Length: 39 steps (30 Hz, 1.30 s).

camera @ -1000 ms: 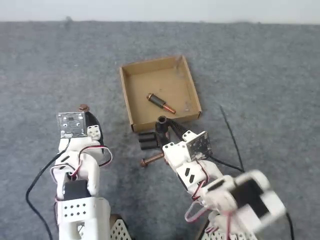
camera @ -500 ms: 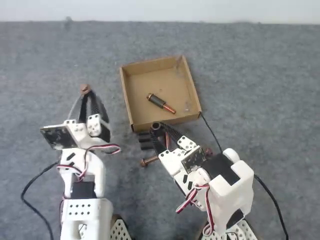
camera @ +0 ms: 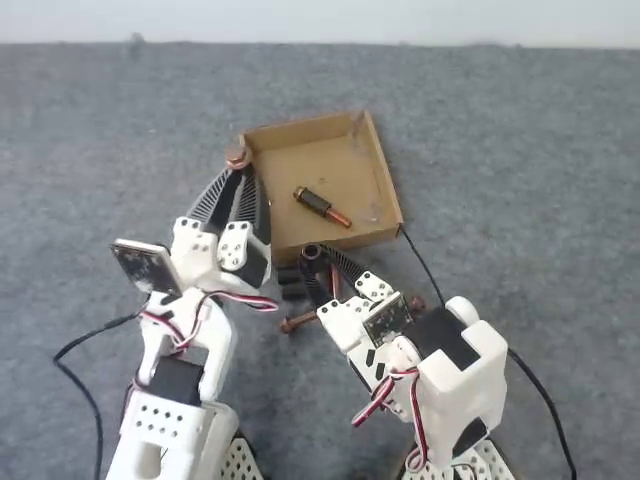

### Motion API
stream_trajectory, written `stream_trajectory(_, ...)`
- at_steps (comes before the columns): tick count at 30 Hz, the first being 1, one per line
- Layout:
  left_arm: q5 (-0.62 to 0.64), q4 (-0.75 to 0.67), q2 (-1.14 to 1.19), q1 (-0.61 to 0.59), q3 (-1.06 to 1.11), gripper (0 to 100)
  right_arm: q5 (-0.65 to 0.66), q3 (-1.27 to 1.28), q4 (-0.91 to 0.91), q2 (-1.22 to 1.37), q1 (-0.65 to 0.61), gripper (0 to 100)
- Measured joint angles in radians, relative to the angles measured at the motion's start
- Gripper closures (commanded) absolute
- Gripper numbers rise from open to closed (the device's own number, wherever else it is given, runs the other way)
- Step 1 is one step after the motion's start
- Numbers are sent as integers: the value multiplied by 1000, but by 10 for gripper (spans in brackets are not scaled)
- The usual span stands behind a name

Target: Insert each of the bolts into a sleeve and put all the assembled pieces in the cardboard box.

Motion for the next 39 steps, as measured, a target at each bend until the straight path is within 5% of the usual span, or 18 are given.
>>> stream_trajectory(14, 87, -115, 374, 95, -28, 990, 0, 0, -2, 0, 5, 993)
stream_trajectory(39, 135, 31, 112, 149, 37, 990, 0, -44, 44, 0, 44, 993)
